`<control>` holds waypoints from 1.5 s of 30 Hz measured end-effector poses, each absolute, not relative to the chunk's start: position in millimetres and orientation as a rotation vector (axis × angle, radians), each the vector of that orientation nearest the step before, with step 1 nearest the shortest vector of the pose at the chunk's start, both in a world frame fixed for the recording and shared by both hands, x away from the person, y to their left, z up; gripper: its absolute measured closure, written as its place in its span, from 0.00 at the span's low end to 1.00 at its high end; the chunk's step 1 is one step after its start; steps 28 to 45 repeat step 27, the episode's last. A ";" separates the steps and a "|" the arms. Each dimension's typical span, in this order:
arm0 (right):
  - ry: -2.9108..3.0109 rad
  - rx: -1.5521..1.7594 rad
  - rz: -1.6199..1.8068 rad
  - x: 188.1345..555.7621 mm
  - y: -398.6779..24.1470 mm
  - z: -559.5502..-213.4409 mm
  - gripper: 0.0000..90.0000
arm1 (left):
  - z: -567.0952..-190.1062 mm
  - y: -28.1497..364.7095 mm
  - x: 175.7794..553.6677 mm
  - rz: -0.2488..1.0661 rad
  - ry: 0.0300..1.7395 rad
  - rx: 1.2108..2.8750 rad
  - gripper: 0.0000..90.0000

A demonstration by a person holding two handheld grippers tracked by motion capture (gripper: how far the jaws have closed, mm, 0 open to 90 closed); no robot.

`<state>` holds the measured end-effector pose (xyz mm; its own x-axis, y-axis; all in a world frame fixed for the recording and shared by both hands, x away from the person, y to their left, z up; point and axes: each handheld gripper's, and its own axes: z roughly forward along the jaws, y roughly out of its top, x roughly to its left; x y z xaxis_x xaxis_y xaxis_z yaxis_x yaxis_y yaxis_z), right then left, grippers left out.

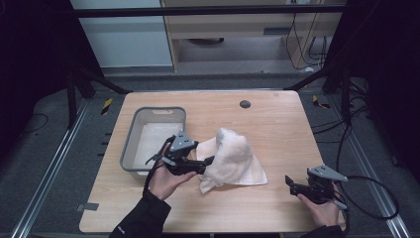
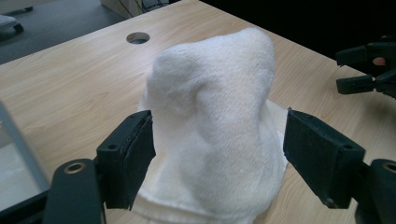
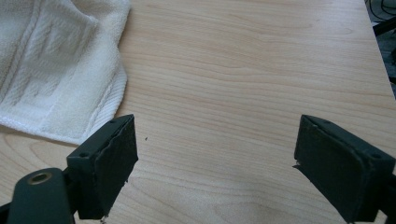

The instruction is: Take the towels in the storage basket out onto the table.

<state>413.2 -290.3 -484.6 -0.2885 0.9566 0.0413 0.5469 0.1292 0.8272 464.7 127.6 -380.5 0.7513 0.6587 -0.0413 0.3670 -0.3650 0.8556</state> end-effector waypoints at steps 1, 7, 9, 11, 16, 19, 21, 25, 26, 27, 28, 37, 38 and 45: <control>1.901 1.446 1.047 413.2 -290.1 -484.7 0.15 | -380.6 132.3 463.8 0.387 0.785 1.988 0.27; 1.906 1.446 1.045 413.1 -289.9 -484.8 0.15 | -383.0 157.7 456.9 0.399 0.819 1.971 0.29; 1.906 1.451 1.049 413.0 -289.7 -484.6 0.15 | -384.4 165.6 453.3 0.408 0.825 1.965 0.29; 1.907 1.448 1.046 413.3 -289.5 -485.0 0.15 | -386.1 174.2 450.3 0.413 0.834 1.959 0.30; 1.907 1.450 1.044 413.2 -289.4 -485.2 0.15 | -391.7 197.6 445.2 0.431 0.887 1.916 0.29; 1.908 1.451 1.041 413.3 -289.4 -485.3 0.15 | -394.5 210.9 441.9 0.449 0.910 1.903 0.29; 1.908 1.451 1.040 413.2 -289.4 -485.4 0.15 | -397.1 218.9 439.1 0.458 0.926 1.900 0.29; 1.908 1.454 1.039 412.9 -289.0 -485.5 0.15 | -403.7 235.2 433.3 0.472 0.959 1.886 0.30; 1.908 1.452 1.038 412.9 -289.0 -485.6 0.15 | -405.4 239.0 432.0 0.473 0.969 1.885 0.30; 1.908 1.452 1.038 412.9 -289.0 -485.6 0.15 | -405.4 239.0 432.0 0.473 0.969 1.885 0.30; 1.908 1.452 1.038 412.9 -289.0 -485.6 0.15 | -405.4 239.0 432.0 0.473 0.969 1.885 0.30; 1.908 1.452 1.038 412.9 -289.0 -485.6 0.15 | -405.4 239.0 432.0 0.473 0.969 1.885 0.30; 1.908 1.452 1.038 412.9 -289.0 -485.6 0.15 | -405.4 239.0 432.0 0.473 0.969 1.885 0.30; 1.908 1.452 1.038 412.9 -289.0 -485.6 0.15 | -405.4 239.0 432.0 0.473 0.969 1.885 0.30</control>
